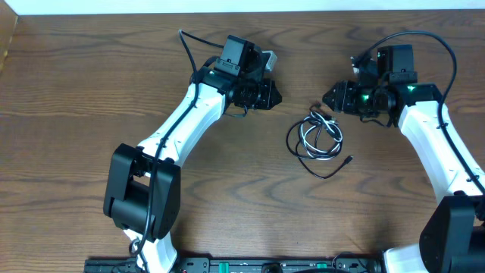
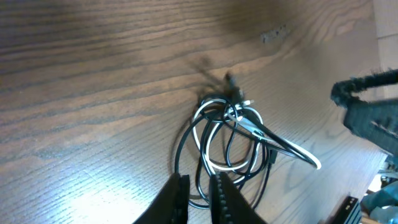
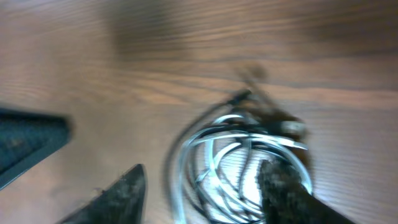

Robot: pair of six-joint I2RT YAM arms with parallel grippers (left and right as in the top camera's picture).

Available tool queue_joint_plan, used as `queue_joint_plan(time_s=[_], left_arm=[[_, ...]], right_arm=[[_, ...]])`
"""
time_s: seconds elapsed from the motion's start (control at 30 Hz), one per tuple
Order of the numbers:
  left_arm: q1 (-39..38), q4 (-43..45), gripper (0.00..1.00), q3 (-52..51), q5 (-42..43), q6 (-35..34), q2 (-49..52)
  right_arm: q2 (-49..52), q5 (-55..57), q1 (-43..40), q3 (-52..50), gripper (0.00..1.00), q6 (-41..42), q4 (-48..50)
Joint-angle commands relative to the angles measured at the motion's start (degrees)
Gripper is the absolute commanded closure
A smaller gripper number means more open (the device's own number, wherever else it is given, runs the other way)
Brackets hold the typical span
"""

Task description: Untangle cables

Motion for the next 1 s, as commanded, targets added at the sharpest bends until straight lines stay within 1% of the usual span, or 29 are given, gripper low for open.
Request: queue_joint_plan(time_s=[0.0,0.13,0.2,0.23,0.3,0.4,0.43,0.47,0.5,0.57,0.7,0.77,0.83,0.87,0.9,0.93,0.97], left_arm=[[-0.83,-0.20,0.78,0.35,0.74,1.31,-0.74],[-2.93,-0.17,0.76,0.35,0.72,1.31,-0.72],[-4.35,-0.02,0.73,0.35,0.20,1.31,-0.70],[-5.46,0.35,0.71,0.35,-1.20,1.31,-0.68],[-7.54,2.01,0.62,0.35,-3.72,1.31,-0.68],[-9.94,6.21,0.43,0.35,-4.26,1.29,-0.68],[-10.69,7.80,0.33,0.35,-4.26,1.22,-0.68],[-11.91,9.86,0.11,0.35,-4.76,-0.61,-0.57],[-12.50,10.49,0.08,0.35,-5.90,-3.13,-0.37],[-14.16,10.80,0.02,0.35,-10.38,-11.52,0.72],[-17.27,11.17,0.01,0.35,-13.29,-23.37,4.70],[-18.25,12.61,0.01,0.35,-13.27,-26.95,7.37],[-18.71,15.21,0.01,0.35,-13.25,-29.03,10.03],[-18.73,17.16,0.02,0.35,-13.22,-31.67,11.85],[-18.73,18.01,0.04,0.35,-13.20,-32.89,12.48],[-18.73,19.02,0.15,0.35,-13.05,-33.31,13.03],[-18.73,19.61,0.35,0.35,-13.18,-33.22,13.07]], right_arm=[[0.24,10.45,-0.83,0.15,0.42,2.19,-0.96],[0.24,13.88,-2.75,0.15,0.41,2.60,-3.13],[0.24,14.97,-3.69,0.15,0.39,3.61,-4.00],[0.26,15.45,-4.55,0.15,0.39,4.04,-4.46],[0.26,15.93,-6.47,0.15,0.37,4.92,-5.03],[0.28,15.17,-9.42,0.15,0.36,4.96,-5.22],[0.28,14.62,-10.32,0.15,0.36,4.94,-5.22],[0.28,14.32,-11.63,0.15,0.36,4.94,-5.49],[0.28,14.34,-11.93,0.15,0.36,4.92,-5.66],[0.28,14.43,-12.55,0.15,0.36,4.70,-6.32],[0.28,14.56,-12.52,0.15,0.36,4.50,-6.45],[0.28,14.56,-12.52,0.15,0.36,4.50,-6.64],[0.28,14.56,-12.52,0.15,0.36,4.46,-6.84],[0.28,14.56,-12.52,0.15,0.36,4.28,-6.91],[0.28,14.56,-12.52,0.15,0.36,4.26,-7.08],[0.28,14.56,-12.52,0.15,0.36,4.09,-7.32],[0.28,14.56,-12.52,0.15,0.36,3.61,-7.50]])
